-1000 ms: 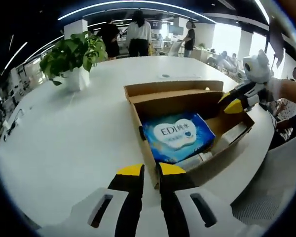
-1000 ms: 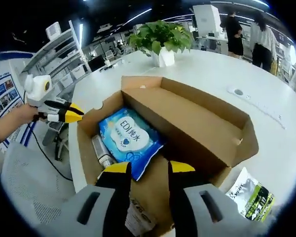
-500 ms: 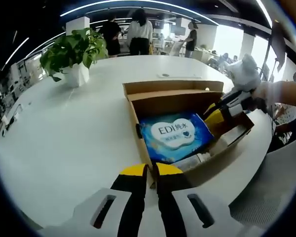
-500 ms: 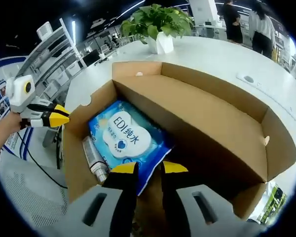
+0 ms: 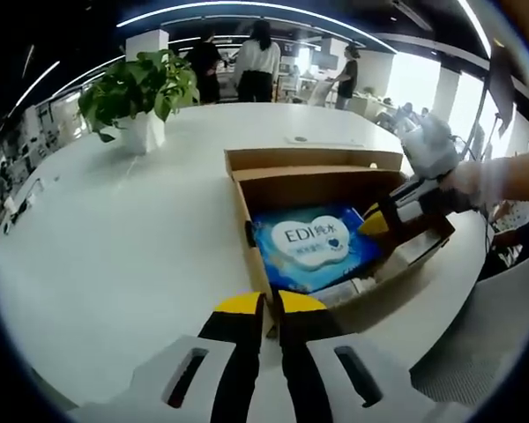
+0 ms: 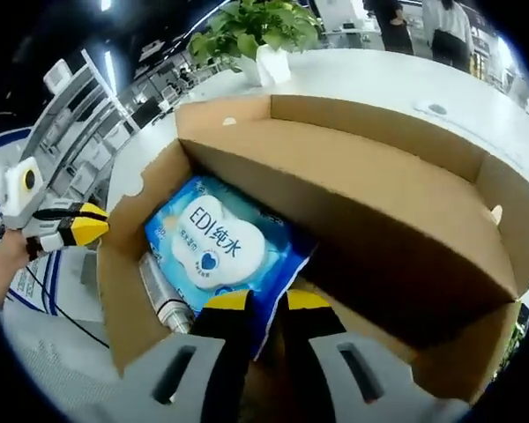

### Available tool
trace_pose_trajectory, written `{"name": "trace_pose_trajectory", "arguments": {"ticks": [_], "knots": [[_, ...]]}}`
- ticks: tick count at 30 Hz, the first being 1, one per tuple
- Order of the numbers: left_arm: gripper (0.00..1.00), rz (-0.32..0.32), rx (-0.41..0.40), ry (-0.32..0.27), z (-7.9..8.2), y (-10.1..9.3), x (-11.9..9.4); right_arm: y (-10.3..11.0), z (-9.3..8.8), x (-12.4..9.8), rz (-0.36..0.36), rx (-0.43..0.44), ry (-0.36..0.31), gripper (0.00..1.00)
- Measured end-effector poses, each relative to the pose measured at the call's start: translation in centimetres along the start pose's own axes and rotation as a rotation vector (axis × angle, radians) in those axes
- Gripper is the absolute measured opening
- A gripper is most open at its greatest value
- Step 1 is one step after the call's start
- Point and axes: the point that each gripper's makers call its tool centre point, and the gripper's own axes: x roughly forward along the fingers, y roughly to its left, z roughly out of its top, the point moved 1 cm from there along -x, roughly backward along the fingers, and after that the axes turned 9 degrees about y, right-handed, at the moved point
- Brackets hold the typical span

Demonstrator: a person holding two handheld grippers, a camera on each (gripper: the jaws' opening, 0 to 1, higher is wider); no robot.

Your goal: Operate the shoe box by opening the lid, removing the specified soft item, and placing it in the target area until the item is outside and the box remains undamaged.

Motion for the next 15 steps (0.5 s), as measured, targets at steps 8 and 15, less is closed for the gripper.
{"name": "trace_pose_trajectory", "arguments": {"ticks": [8,15], "knots": [[0.04,0.010,0.009,0.005,0.1,-0.3,0.0,0.2,-0.2,-0.6,-0.014,-0.029,-0.014,0.02],[0.04,0.011,0.000,0.004,0.2,-0.3,-0.1,-0.2,-0.8,-1.6,-0.078,-0.135,0.015,0.02]]}}
